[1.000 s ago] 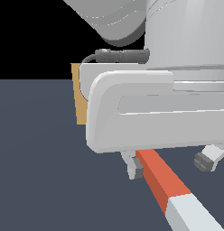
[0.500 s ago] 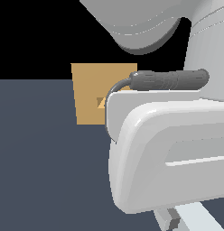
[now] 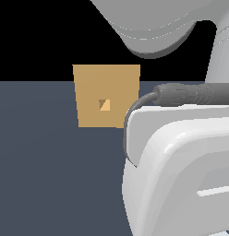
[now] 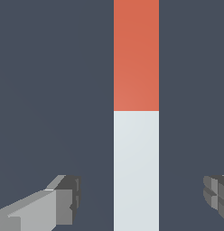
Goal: Insert the peg into the horizontal hole in a box.
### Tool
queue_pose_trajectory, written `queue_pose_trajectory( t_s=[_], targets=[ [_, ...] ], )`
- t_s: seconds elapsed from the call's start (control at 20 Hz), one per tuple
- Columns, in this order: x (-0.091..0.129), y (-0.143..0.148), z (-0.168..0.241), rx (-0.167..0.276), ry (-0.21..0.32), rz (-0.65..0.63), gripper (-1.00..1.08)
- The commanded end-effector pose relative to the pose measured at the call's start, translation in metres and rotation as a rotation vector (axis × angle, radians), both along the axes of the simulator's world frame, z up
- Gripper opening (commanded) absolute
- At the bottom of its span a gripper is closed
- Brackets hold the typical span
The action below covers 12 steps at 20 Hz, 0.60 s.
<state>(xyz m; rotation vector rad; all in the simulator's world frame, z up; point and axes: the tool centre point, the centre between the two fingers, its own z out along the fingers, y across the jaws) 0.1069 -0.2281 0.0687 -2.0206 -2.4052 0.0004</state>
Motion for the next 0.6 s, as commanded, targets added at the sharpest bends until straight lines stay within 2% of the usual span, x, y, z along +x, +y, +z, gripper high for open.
queue_pose_trajectory(
  t_s=[0.0, 0.3, 0.55],
  targets=[
    [0.001, 0.000, 0.000, 0.000, 0.000, 0.001, 1.00],
    [0.000, 0.000, -0.004, 0.000, 0.000, 0.000, 1.00],
    [0.000, 0.000, -0.026, 0.000, 0.000, 0.000, 1.00]
  ],
)
